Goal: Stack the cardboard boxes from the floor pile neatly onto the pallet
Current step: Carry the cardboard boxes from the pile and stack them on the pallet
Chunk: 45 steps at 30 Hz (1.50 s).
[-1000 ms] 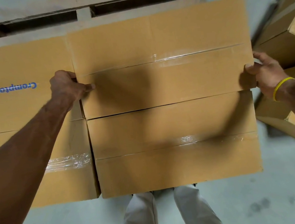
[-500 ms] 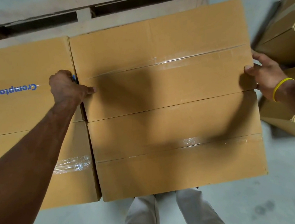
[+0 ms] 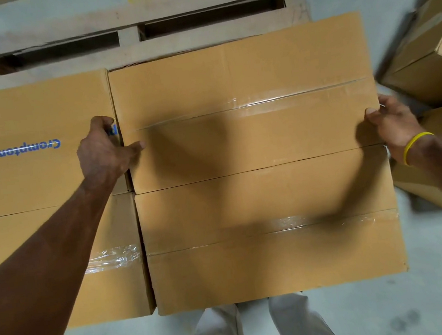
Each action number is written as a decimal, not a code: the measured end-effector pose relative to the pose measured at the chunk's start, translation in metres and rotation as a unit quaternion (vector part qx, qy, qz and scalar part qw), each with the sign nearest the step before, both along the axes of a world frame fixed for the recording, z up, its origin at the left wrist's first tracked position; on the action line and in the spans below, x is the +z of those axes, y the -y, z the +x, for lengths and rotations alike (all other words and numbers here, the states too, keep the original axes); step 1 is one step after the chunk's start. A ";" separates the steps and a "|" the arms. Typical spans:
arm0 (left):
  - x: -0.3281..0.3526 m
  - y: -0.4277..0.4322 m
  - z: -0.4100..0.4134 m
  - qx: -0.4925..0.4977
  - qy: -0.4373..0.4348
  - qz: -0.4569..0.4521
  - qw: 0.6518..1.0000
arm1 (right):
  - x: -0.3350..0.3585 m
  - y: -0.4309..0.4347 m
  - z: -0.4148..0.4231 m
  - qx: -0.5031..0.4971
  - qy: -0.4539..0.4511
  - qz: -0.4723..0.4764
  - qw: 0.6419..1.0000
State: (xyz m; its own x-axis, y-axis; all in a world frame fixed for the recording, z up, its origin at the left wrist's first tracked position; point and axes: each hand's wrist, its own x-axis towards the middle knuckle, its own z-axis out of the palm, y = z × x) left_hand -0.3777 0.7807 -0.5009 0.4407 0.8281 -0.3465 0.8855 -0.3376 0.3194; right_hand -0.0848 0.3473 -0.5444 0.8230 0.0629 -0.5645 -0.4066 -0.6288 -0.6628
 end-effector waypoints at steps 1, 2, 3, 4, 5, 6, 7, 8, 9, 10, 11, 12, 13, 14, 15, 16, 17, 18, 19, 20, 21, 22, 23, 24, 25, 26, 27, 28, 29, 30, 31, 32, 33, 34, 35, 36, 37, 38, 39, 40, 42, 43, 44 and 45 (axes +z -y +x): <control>-0.001 0.000 -0.002 -0.011 -0.005 -0.012 1.000 | -0.001 0.000 0.000 0.005 0.006 -0.003 1.000; -0.001 -0.001 -0.004 -0.019 -0.013 -0.031 0.999 | -0.003 0.001 -0.001 0.010 0.009 -0.006 1.000; 0.000 0.000 -0.007 -0.033 -0.018 -0.053 0.998 | -0.003 0.001 -0.001 0.013 0.011 -0.008 1.000; 0.001 0.001 -0.011 -0.050 -0.016 -0.073 0.996 | -0.002 0.001 -0.001 0.013 0.012 -0.011 1.000; 0.001 0.003 -0.015 -0.066 -0.006 -0.091 0.994 | 0.001 0.001 -0.001 0.011 0.011 -0.015 1.000; 0.003 0.008 -0.022 -0.082 0.004 -0.103 0.991 | 0.001 0.001 -0.001 0.005 0.011 -0.014 1.000; 0.005 0.014 -0.031 -0.098 0.005 -0.109 0.989 | 0.001 0.001 -0.002 -0.008 0.012 -0.013 1.000; 0.007 0.020 -0.040 -0.110 -0.004 -0.107 0.988 | 0.002 0.003 -0.005 -0.027 0.013 -0.012 0.999; 0.008 0.025 -0.051 -0.119 -0.016 -0.101 0.988 | 0.004 0.004 -0.009 -0.045 0.013 -0.019 0.999; 0.007 0.030 -0.059 -0.128 -0.027 -0.094 0.987 | 0.006 0.006 -0.014 -0.061 0.012 -0.032 0.998; 0.006 0.032 -0.067 -0.137 -0.033 -0.089 0.986 | 0.005 0.011 -0.020 -0.069 0.008 -0.045 0.997; 0.003 0.034 -0.071 -0.140 -0.039 -0.090 0.985 | 0.005 0.016 -0.026 -0.070 -0.004 -0.055 0.996; 0.001 0.034 -0.074 -0.139 -0.043 -0.093 0.985 | 0.006 0.020 -0.031 -0.065 -0.018 -0.061 0.996; -0.001 0.033 -0.075 -0.136 -0.048 -0.097 0.985 | 0.006 0.022 -0.036 -0.058 -0.031 -0.065 0.996; -0.003 0.032 -0.074 -0.138 -0.053 -0.100 0.984 | 0.006 0.023 -0.038 -0.044 -0.036 -0.070 0.996; -0.004 0.032 -0.074 -0.140 -0.058 -0.102 0.983 | 0.007 0.023 -0.039 -0.034 -0.037 -0.075 0.996; -0.005 0.031 -0.074 -0.145 -0.060 -0.103 0.982 | 0.008 0.023 -0.039 -0.024 -0.035 -0.078 0.996; -0.006 0.031 -0.074 -0.147 -0.062 -0.103 0.982 | 0.007 0.023 -0.038 -0.019 -0.036 -0.081 0.996; -0.007 0.029 -0.074 -0.148 -0.063 -0.101 0.982 | 0.007 0.022 -0.038 -0.017 -0.037 -0.078 0.996; -0.008 0.028 -0.074 -0.149 -0.065 -0.098 0.982 | 0.007 0.023 -0.039 -0.019 -0.039 -0.073 0.996; -0.009 0.027 -0.074 -0.152 -0.066 -0.094 0.982 | 0.008 0.024 -0.039 -0.018 -0.039 -0.069 0.997; -0.010 0.027 -0.074 -0.154 -0.066 -0.092 0.982 | 0.007 0.025 -0.040 -0.016 -0.039 -0.068 0.997; -0.012 0.027 -0.075 -0.155 -0.066 -0.092 0.981 | 0.006 0.026 -0.042 -0.012 -0.036 -0.070 0.997; -0.013 0.027 -0.076 -0.155 -0.066 -0.094 0.981 | 0.006 0.026 -0.043 -0.008 -0.033 -0.072 0.997; -0.014 0.027 -0.076 -0.158 -0.066 -0.091 0.981 | 0.007 0.026 -0.044 -0.006 -0.031 -0.071 0.997; -0.014 0.027 -0.076 -0.163 -0.068 -0.086 0.980 | 0.007 0.026 -0.044 -0.005 -0.031 -0.068 0.997; -0.014 0.027 -0.075 -0.167 -0.073 -0.085 0.980 | 0.008 0.027 -0.044 -0.004 -0.034 -0.063 0.997; -0.013 0.026 -0.075 -0.167 -0.081 -0.086 0.979 | 0.009 0.028 -0.044 -0.003 -0.041 -0.055 0.998; -0.013 0.024 -0.075 -0.167 -0.090 -0.091 0.978 | 0.010 0.028 -0.044 -0.002 -0.047 -0.046 0.998; -0.010 0.024 -0.072 -0.167 -0.100 -0.097 0.976 | 0.014 0.028 -0.045 -0.002 -0.051 -0.037 0.998; -0.006 0.024 -0.069 -0.167 -0.106 -0.105 0.975 | 0.019 0.027 -0.046 -0.006 -0.053 -0.030 0.998; -0.002 0.025 -0.063 -0.167 -0.108 -0.108 0.974 | 0.023 0.025 -0.047 -0.018 -0.047 -0.023 0.998; 0.005 0.027 -0.056 -0.152 -0.094 -0.106 0.978 | 0.027 0.024 -0.049 -0.035 -0.037 -0.016 0.999; 0.014 0.031 -0.047 -0.112 -0.061 -0.110 0.986 | 0.030 0.023 -0.050 -0.057 -0.026 -0.005 0.998; 0.024 0.039 -0.036 -0.059 -0.019 -0.123 0.990 | 0.037 0.022 -0.051 -0.083 -0.014 0.008 0.996; 0.033 0.047 -0.024 -0.010 0.024 -0.137 0.990 | 0.043 0.022 -0.053 -0.108 -0.006 0.024 0.994; 0.043 0.054 -0.011 0.026 0.065 -0.151 0.986 | 0.053 0.021 -0.055 -0.131 0.001 0.040 0.991; 0.052 0.061 0.002 0.045 0.103 -0.167 0.980 | 0.061 0.020 -0.056 -0.146 0.009 0.054 0.988; 0.060 0.069 0.014 0.053 0.133 -0.185 0.972 | 0.069 0.017 -0.058 -0.157 0.013 0.067 0.985; 0.070 0.078 0.026 0.049 0.155 -0.205 0.965 | 0.081 0.014 -0.061 -0.162 0.016 0.081 0.983; 0.093 0.100 0.047 0.038 0.180 -0.249 0.951 | 0.108 0.009 -0.067 -0.180 0.016 0.117 0.977; 0.106 0.111 0.056 0.021 0.185 -0.267 0.946 | 0.122 0.008 -0.070 -0.193 0.010 0.134 0.972; 0.119 0.122 0.064 -0.001 0.185 -0.284 0.941 | 0.134 0.007 -0.074 -0.200 0.001 0.150 0.968; 0.133 0.133 0.070 -0.024 0.187 -0.299 0.935 | 0.151 0.006 -0.078 -0.205 -0.003 0.165 0.965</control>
State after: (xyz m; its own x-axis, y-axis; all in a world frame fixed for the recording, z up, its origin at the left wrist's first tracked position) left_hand -0.3075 0.6480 -0.3675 0.6549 0.5117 -0.5561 0.6626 -0.0349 0.7482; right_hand -0.1626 0.3413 -0.3937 0.8136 -0.0893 -0.5745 -0.5808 -0.1689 -0.7963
